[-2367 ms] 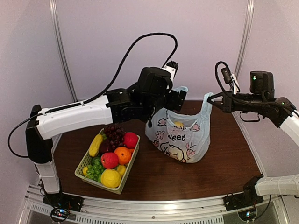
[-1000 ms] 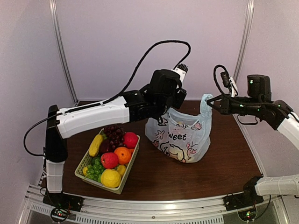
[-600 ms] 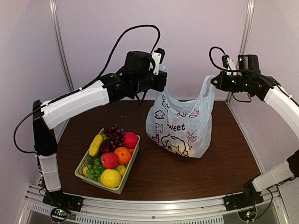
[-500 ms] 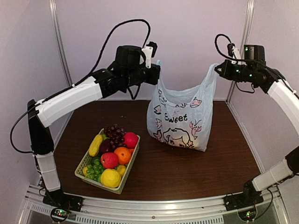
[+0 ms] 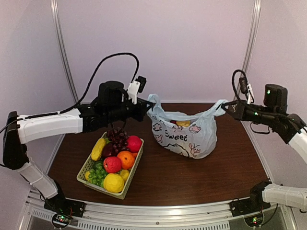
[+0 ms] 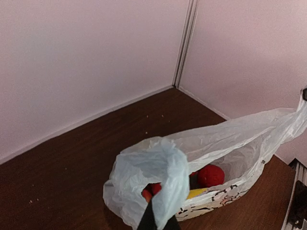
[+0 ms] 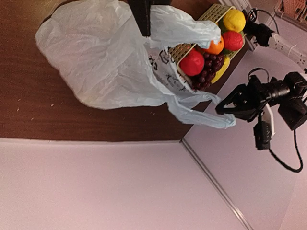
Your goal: Untie the knot of the plastic bag and take out the fruit
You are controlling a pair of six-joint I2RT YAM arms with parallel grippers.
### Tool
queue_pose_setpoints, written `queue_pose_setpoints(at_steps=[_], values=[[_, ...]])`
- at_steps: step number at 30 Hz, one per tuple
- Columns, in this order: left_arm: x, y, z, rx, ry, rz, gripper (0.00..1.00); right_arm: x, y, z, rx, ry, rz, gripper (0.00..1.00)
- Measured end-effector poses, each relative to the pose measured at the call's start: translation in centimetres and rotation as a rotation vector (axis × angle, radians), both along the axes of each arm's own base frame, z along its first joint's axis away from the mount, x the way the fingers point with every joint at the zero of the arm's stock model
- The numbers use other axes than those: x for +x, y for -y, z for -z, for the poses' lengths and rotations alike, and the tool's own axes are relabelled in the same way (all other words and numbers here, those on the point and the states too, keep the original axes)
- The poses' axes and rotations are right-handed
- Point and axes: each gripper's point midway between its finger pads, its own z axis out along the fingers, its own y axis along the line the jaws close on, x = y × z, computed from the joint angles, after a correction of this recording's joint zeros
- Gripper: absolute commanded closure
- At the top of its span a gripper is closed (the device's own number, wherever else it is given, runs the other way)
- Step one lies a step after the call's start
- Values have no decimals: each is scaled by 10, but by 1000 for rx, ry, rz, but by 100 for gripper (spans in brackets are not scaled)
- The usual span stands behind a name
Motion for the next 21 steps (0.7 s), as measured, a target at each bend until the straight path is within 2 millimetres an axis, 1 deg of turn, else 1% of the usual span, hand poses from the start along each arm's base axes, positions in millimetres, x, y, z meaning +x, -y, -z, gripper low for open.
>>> queue_pose_setpoints(at_steps=[1, 2, 3, 4, 5, 7, 8, 9, 11, 13, 14, 17, 19, 21], values=[[-3, -3, 20, 19, -36, -4, 100, -10, -8, 19, 6, -43, -38, 100], [-6, -6, 40, 40, -74, -8, 100, -23, -20, 44, 12, -99, -88, 100], [-8, -9, 57, 56, -107, -12, 100, -37, -33, 66, 11, -159, -140, 100], [-10, -12, 68, 67, -134, -17, 100, -47, -41, 81, 4, -201, -177, 100], [-12, -13, 73, 68, -151, -20, 100, -59, -51, 104, -9, -269, -215, 100], [-12, -13, 70, 49, -159, -24, 100, -75, -66, 115, -28, -311, -278, 93], [-13, -14, 65, 32, -157, -26, 100, -80, -72, 116, -34, -320, -300, 88], [-13, -15, 58, 13, -151, -28, 100, -85, -76, 115, -37, -324, -320, 82], [-15, -17, 45, -24, -139, -30, 100, -86, -79, 105, -46, -307, -327, 63], [-17, -19, 34, -55, -126, -32, 100, -81, -78, 84, -47, -272, -305, 44], [-18, -21, 30, -67, -124, -34, 100, -78, -76, 70, -51, -237, -295, 37], [-20, -25, 25, -87, -123, -40, 100, -71, -69, 21, -52, -123, -254, 22], [-21, -26, 27, -89, -129, -42, 100, -68, -64, -3, -54, -67, -227, 17], [-22, -27, 31, -87, -137, -44, 100, -64, -59, -18, -71, -26, -198, 15]])
